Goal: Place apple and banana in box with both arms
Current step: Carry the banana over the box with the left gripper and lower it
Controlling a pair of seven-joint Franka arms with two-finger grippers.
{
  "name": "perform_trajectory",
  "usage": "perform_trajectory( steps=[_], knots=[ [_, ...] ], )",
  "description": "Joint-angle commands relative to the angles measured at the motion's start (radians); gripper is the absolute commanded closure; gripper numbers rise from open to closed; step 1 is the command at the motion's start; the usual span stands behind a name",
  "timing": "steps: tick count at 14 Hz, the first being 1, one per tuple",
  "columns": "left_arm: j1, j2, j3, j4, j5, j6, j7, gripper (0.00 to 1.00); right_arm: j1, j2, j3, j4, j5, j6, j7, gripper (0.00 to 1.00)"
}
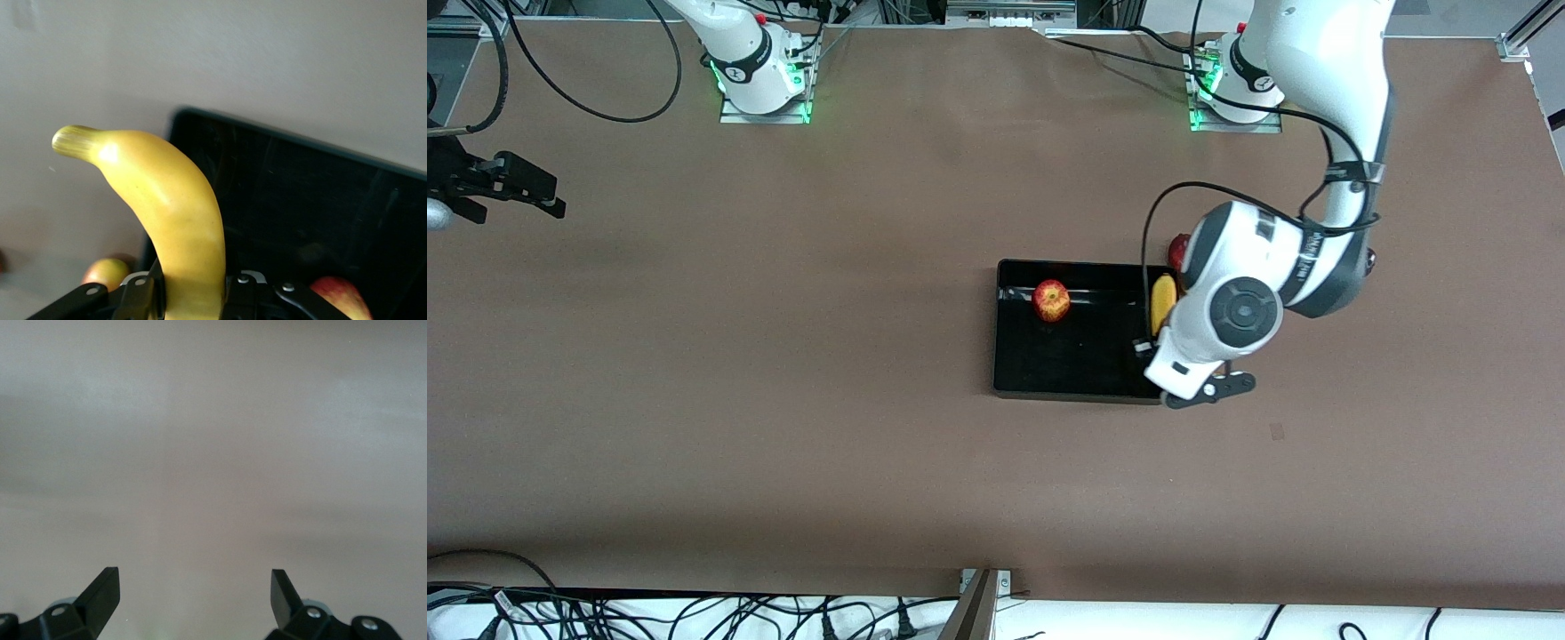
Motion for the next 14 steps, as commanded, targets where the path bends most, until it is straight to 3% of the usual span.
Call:
perform_trajectory(
  steps=[1,7,14],
  knots=[
    [-0.012,0.015,-0.026,-0.012,-0.024,0.049,-0.065,1.00,0.003,0.007,-0.003,0.023,0.006,-0.020,-0.011,0.00],
    [-0.018,0.103,-0.084,-0.052,-0.027,0.225,-0.128,1.00,0.003,0.007,-0.003,0.023,0.006,-0.020,-0.011,0.00],
    [-0.015,0.154,-0.100,-0.076,-0.025,0.298,-0.132,1.00,0.003,0.007,-0.005,0.023,0.006,-0.020,-0.011,0.00]
  ],
)
